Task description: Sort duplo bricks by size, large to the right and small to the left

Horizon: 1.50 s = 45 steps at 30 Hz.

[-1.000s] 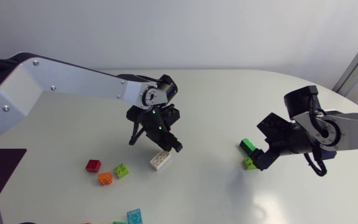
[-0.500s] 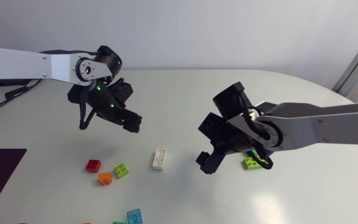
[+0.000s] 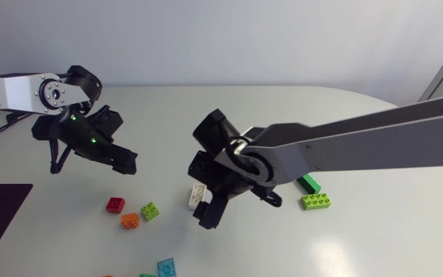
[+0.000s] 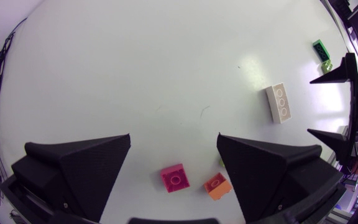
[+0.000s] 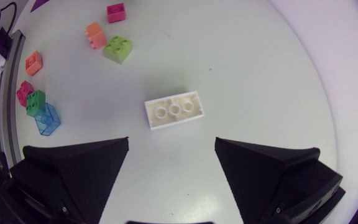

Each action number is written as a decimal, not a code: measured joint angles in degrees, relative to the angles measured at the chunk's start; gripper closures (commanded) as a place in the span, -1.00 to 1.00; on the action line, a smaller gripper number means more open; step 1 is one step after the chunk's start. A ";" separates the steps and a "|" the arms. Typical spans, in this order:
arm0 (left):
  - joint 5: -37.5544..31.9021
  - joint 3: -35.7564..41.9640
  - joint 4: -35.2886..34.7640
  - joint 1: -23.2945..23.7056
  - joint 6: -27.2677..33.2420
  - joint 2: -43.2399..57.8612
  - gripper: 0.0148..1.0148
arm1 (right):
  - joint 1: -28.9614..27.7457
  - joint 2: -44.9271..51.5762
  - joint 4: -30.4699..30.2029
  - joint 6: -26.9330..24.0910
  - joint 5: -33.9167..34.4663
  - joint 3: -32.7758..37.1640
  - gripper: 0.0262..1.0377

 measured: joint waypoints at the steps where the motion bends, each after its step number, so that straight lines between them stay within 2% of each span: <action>1: 0.00 -0.46 0.02 0.44 0.61 -0.20 -0.92 | 0.61 1.05 -0.46 0.00 -0.26 0.87 -0.92; 6: 0.26 -3.19 0.24 2.34 2.27 -1.51 -0.92 | 1.73 5.92 -3.13 -0.83 -1.49 5.70 -0.92; 16: 0.98 -3.48 1.46 5.42 4.00 -1.55 -0.92 | 1.46 13.14 -6.29 -4.15 -1.70 13.31 -0.91; 21: 1.31 -3.56 1.68 5.42 4.07 -1.55 -0.92 | 0.48 14.73 -7.32 -4.57 -2.56 14.47 -0.38; 25: 1.31 -3.61 1.79 5.42 4.07 -1.55 -0.92 | -1.22 14.43 -6.60 -4.59 -2.84 13.70 0.31; 26: 1.31 -3.63 1.92 5.42 4.07 -1.55 -0.92 | -1.75 13.97 -5.79 -4.59 -2.95 12.90 0.41; 33: 1.99 -4.15 2.12 5.35 4.04 -1.55 -0.92 | -6.32 8.13 -4.72 -4.81 -2.97 3.98 0.42; 39: 2.38 -4.98 2.69 4.74 4.04 -1.55 -0.92 | -12.20 0.57 -4.74 -6.32 -2.97 -7.06 0.42; 43: 2.43 -5.11 2.99 3.98 4.02 -1.55 -0.92 | -16.85 -5.44 -4.70 -8.07 -3.06 -11.67 0.38; 44: 2.45 -5.11 3.06 3.76 4.00 -1.55 -0.92 | -18.03 -6.73 -4.35 -8.37 -3.10 -12.48 0.17; 45: 2.56 -5.11 3.04 3.50 4.00 -1.55 -0.92 | -18.86 -7.76 -3.98 -8.46 -3.13 -13.07 -0.23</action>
